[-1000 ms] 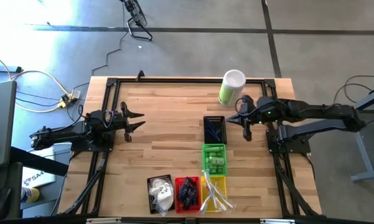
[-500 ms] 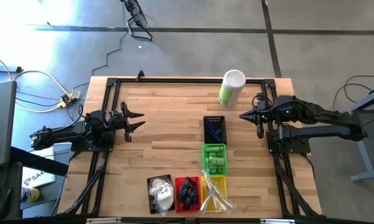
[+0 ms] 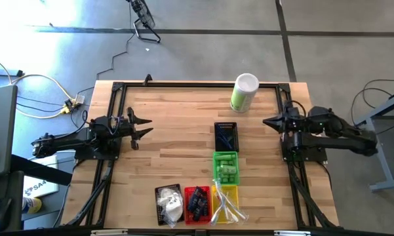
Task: Pick & Place Travel size toiletries
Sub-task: Return to Home Position
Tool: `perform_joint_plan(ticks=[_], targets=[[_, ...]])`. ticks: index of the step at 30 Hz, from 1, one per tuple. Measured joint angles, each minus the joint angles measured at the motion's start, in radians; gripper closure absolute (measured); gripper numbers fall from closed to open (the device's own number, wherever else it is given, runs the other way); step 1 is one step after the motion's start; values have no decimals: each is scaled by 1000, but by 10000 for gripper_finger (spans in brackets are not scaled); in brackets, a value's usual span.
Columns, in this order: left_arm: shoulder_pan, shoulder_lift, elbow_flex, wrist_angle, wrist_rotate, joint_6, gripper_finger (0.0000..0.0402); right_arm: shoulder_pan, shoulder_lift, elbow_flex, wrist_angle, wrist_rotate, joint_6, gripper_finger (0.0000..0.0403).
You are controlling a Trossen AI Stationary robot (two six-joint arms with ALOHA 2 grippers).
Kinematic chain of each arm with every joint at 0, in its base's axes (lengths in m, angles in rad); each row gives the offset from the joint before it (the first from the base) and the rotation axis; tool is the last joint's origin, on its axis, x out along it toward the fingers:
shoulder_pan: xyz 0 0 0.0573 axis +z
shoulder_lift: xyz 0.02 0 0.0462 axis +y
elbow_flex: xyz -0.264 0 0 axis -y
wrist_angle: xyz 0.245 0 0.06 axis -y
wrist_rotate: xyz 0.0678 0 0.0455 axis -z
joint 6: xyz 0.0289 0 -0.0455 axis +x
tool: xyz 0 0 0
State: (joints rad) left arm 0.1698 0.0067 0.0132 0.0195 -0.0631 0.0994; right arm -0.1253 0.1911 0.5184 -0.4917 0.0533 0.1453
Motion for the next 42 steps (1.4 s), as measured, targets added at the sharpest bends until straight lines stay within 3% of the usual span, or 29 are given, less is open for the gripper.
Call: perform_joint_plan(ticks=[15,24,28,32,42], targets=[[0,0,0,0,0,0,250,0,-177,-12,-27,82,28,401],[0,0,0,0,0,0,250,0,-183,-12,-27,208,146,401],[0,0,0,0,0,0,250,0,-184,-12,0,202,145,401],[0,0,0,0,0,0,250,1,-183,-55,101,198,159,401],[0,0,0,0,0,0,250,1,-184,-311,449,86,193,401]])
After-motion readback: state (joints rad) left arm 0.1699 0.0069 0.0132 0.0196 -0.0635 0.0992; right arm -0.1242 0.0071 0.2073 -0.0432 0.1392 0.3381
